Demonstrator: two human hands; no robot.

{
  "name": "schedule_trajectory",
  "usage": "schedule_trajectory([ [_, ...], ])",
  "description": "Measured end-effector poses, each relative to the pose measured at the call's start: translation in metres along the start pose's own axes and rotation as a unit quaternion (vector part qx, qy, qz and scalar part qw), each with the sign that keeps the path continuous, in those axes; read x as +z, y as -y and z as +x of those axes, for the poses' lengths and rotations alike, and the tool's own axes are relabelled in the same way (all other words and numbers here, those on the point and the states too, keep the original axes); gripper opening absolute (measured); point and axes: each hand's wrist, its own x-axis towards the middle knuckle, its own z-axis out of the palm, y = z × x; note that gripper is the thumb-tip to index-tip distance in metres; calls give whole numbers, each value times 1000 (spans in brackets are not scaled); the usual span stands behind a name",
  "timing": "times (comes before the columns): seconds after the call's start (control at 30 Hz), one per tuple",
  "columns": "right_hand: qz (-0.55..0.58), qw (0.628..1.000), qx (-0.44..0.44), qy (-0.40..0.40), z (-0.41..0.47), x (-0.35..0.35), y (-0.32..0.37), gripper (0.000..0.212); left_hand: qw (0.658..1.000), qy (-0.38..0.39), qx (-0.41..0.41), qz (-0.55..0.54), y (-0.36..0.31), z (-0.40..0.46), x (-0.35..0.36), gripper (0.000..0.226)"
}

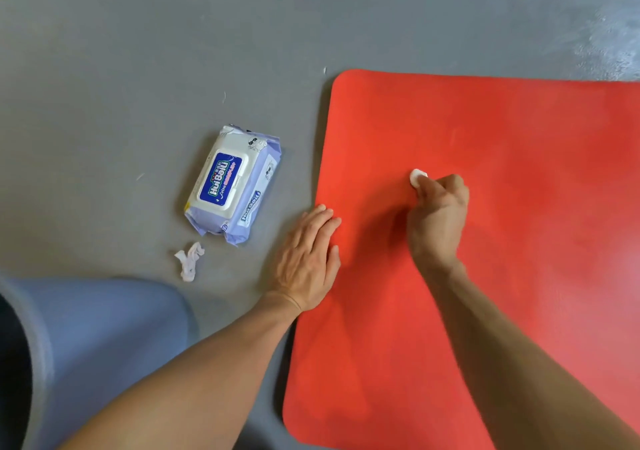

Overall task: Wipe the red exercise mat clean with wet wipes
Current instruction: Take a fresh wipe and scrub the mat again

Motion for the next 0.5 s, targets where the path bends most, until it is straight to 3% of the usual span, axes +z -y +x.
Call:
schedule_trajectory([
  [0.07, 7, 1000, -24, 16, -22, 19, 26, 32, 998, -19, -58, -7, -1, -2, 2, 41],
  [0.17, 16, 962, -223, 158, -62, 33, 56, 31, 993, -41, -111, -26, -1, -5, 4, 35],
  [0.23, 7, 930, -299, 212, -52, 28, 51, 32, 993, -43, -106, -25, 1, -4, 4, 34],
  [0.3, -4, 960, -223, 168, -23, 20, 33, 24, 995, -40, -91, -19, 1, -2, 4, 33],
  [0.37, -27, 994, -90, 60, 3, 16, 21, 18, 995, -41, -86, -16, 1, -3, 4, 31],
  [0.4, -31, 996, -69, 37, 6, 19, 22, 22, 995, -45, -84, -17, 1, -3, 4, 31],
  [0.5, -28, 981, -174, 87, -18, 32, 42, 33, 995, -52, -79, -25, 4, -4, 6, 26],
])
